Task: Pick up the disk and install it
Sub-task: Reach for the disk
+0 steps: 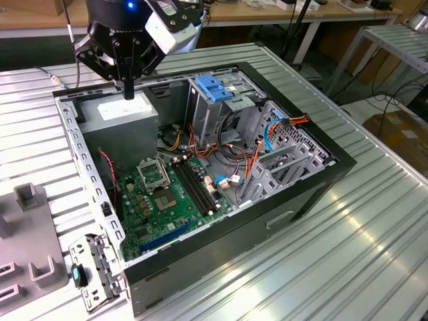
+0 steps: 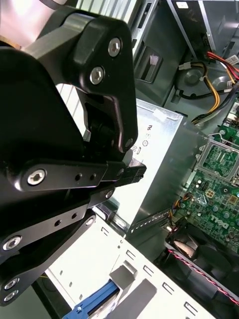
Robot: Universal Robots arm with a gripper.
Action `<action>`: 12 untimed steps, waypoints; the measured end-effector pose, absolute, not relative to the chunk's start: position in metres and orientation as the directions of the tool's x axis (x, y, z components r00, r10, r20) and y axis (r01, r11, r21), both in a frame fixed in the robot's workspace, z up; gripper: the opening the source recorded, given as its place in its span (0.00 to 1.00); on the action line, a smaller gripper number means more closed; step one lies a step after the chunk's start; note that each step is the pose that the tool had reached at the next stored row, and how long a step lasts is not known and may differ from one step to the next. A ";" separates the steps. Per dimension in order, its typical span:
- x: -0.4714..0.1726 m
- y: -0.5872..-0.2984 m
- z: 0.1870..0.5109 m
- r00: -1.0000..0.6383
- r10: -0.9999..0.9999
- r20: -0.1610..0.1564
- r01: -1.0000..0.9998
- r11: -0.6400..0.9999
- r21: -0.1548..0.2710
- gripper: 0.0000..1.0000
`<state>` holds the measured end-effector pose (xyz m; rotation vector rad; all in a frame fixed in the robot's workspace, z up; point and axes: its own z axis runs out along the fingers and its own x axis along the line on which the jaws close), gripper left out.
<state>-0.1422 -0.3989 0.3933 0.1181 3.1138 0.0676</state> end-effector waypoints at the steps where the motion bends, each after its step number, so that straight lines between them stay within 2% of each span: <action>1: -0.143 -0.399 0.393 -0.997 0.076 -0.023 0.075 0.996 0.044 0.11; 12: -0.148 -0.399 0.393 -0.997 0.076 -0.023 0.075 0.996 0.044 0.11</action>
